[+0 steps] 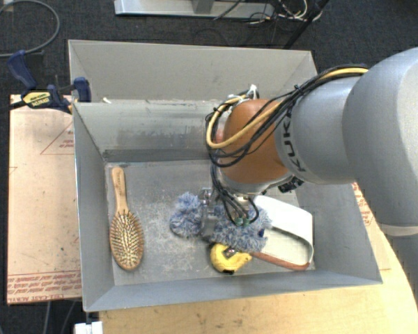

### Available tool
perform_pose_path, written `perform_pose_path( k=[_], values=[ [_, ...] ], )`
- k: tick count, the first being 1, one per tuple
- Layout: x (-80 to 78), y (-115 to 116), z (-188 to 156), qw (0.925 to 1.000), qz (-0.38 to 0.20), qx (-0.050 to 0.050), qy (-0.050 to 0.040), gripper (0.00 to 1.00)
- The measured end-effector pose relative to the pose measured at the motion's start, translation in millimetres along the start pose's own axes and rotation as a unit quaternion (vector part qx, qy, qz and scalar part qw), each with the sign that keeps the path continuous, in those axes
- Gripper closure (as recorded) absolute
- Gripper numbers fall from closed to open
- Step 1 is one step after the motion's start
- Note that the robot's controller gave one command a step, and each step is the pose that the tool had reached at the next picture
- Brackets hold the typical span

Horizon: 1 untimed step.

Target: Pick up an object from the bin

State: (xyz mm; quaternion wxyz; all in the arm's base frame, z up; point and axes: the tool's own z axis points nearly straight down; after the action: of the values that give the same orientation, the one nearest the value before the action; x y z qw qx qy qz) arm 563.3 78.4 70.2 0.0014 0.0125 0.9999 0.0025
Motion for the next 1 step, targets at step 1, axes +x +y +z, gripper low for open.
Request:
perform_pose_path(
  k=[1],
  values=[
    [1.1, 0.0, -3.6, 1.0000, 0.000, 0.000, 0.0018, 1.00]
  ],
)
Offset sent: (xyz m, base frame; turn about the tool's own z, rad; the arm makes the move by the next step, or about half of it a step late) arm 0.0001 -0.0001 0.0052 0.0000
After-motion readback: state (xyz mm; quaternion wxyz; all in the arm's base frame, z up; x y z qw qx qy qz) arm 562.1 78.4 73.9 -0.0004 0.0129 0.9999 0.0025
